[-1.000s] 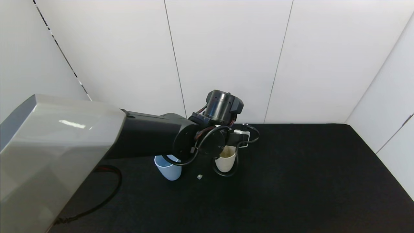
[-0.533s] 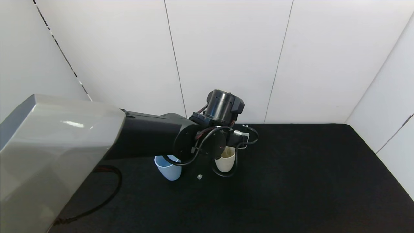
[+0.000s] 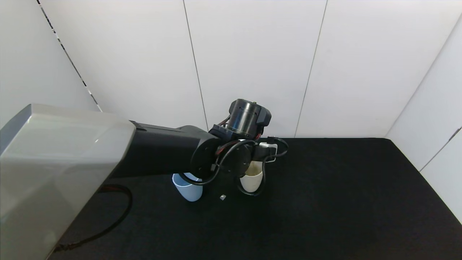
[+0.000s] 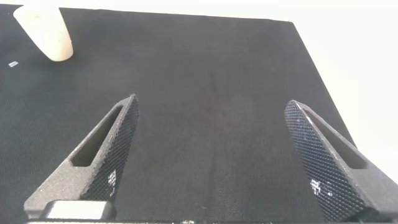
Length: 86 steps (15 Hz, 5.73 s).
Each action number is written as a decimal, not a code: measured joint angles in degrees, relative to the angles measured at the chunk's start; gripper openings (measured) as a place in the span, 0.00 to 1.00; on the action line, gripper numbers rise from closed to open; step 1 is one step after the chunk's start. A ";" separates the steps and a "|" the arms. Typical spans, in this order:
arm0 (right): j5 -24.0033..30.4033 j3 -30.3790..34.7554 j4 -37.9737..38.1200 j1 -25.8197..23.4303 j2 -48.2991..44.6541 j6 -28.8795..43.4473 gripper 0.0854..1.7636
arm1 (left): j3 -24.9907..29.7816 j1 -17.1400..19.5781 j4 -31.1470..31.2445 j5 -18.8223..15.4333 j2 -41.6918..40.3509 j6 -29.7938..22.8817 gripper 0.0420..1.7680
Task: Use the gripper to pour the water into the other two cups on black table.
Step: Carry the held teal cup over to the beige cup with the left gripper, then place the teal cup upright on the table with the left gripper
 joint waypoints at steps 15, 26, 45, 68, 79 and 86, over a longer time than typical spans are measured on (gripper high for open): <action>0.00 0.00 0.00 -0.04 0.00 0.00 0.97 | -2.10 4.06 -0.11 -7.22 -2.35 -53.13 0.65; -0.02 0.00 0.00 -0.02 0.00 -0.02 0.97 | -9.51 21.64 -0.91 -18.20 -2.55 -73.11 0.65; -0.02 0.00 0.00 0.00 0.00 -0.02 0.97 | 63.78 39.23 -65.10 -26.21 -15.63 -74.64 0.65; -0.02 0.00 0.00 -0.02 0.00 -0.02 0.97 | 75.72 35.89 -83.83 -27.19 -2.32 -76.04 0.65; -0.02 0.00 0.00 0.00 0.00 -0.02 0.97 | 78.11 35.58 -88.31 -27.12 -3.43 -74.83 0.89; -0.02 0.00 0.00 -0.02 0.00 -0.05 0.97 | 82.49 34.40 -87.55 -27.04 -13.65 -71.92 0.94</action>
